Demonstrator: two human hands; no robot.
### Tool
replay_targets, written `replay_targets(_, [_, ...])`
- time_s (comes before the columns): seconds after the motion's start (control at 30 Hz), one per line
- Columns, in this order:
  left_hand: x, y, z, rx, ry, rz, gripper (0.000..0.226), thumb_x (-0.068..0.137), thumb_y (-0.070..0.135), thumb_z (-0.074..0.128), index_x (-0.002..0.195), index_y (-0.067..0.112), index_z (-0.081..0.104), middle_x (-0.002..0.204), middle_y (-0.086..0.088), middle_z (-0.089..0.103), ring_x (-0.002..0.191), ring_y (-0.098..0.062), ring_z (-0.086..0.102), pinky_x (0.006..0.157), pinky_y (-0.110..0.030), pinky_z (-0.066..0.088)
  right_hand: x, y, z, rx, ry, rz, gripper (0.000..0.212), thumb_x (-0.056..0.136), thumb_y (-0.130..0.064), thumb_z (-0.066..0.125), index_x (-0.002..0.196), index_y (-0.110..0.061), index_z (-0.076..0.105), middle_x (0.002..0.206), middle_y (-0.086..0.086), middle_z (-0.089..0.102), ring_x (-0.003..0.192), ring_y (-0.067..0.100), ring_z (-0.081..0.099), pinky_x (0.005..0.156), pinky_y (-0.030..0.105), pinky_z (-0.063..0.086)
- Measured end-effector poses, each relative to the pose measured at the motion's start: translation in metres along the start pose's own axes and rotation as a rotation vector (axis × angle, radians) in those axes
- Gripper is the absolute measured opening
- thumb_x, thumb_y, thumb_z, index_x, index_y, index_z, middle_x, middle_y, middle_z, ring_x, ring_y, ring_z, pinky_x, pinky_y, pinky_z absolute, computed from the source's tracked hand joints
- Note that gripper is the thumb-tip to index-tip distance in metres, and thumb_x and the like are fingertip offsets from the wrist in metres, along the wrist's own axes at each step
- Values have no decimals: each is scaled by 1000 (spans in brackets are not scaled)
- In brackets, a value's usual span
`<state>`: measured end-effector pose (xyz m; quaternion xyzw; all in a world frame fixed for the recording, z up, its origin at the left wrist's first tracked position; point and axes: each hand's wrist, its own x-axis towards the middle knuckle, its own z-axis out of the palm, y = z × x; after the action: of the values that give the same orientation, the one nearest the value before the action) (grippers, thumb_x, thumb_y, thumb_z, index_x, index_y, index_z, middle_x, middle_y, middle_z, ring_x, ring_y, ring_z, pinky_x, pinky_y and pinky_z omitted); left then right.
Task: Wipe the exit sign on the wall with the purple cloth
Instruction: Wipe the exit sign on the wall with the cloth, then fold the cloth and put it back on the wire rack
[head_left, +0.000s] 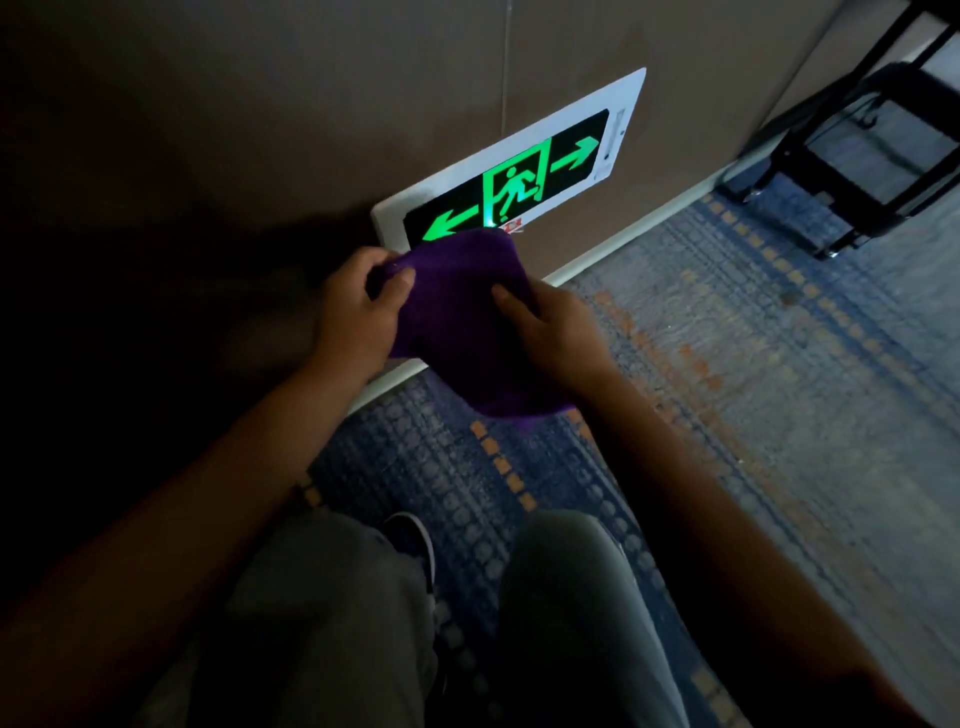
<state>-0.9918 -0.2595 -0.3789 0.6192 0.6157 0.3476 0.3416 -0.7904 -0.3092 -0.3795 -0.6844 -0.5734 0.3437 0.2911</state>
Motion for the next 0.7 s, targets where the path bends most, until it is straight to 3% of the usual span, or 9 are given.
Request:
replay_targets(0.1, [-7,20,-20,19,-252,-69,15,103,20,60,117,15,65,108,-4,66,103,-20,63,88,-36,52,-14,-28,-27,-79,-16,-23,38,105,-45,48,131,-23,65,118,12,73,106,31,70,91,35,52])
replay_targets(0.2, [-15,49,-37,14,-456,-232,10,104,14,59,106,17,68,107,-7,70,110,-27,67,95,-44,56,-23,-60,-59,-193,-110,15,39,104,-39,51,135,-18,64,155,16,48,141,35,47,114,40,40])
replay_targets(0.27, [-20,74,-49,11,-595,-362,15,102,20,62,93,28,71,102,-1,73,106,-15,70,82,-28,58,-33,-81,-84,-205,-125,31,39,104,-35,53,132,-11,66,151,18,48,139,36,47,112,40,40])
replay_targets(0.3, [-22,87,-55,80,-632,-357,8,100,26,65,96,29,72,108,2,74,106,-9,68,80,-22,54,-38,-92,-98,-199,-113,35,37,103,-34,53,128,-10,66,142,18,54,130,35,52,103,38,43])
replay_targets(0.33, [-22,102,-62,151,-639,-327,17,96,35,70,111,29,71,118,6,71,115,-7,63,86,-21,50,-43,-103,-113,-213,-108,40,36,103,-34,53,125,-10,67,132,17,58,122,34,55,93,36,44])
replay_targets(0.4, [-24,143,-73,213,-597,-197,73,83,52,77,147,28,51,148,9,51,135,-4,44,109,-30,41,-54,-125,-146,-286,-153,21,35,104,-35,50,118,-9,68,110,14,59,110,33,57,80,32,35])
replay_targets(0.47, [-31,194,-83,75,-631,-77,97,74,59,82,156,30,39,161,7,43,147,-6,39,122,-39,36,-67,-150,-180,-271,-246,-31,33,105,-33,51,117,-7,67,99,9,56,105,33,60,81,30,34])
replay_targets(0.57, [-48,276,-103,-99,-763,-60,101,66,68,85,151,30,46,148,13,58,140,-3,52,115,-33,44,-97,-196,-238,-37,-307,-66,29,103,-28,58,127,-14,68,111,0,69,108,17,63,92,27,40])
replay_targets(0.7, [-88,377,-131,-332,-927,-191,54,69,46,89,120,41,71,114,14,78,111,-1,72,87,-17,57,-148,-254,-331,234,-419,-118,33,101,-23,63,132,-33,62,120,-22,68,113,-1,63,106,28,48])
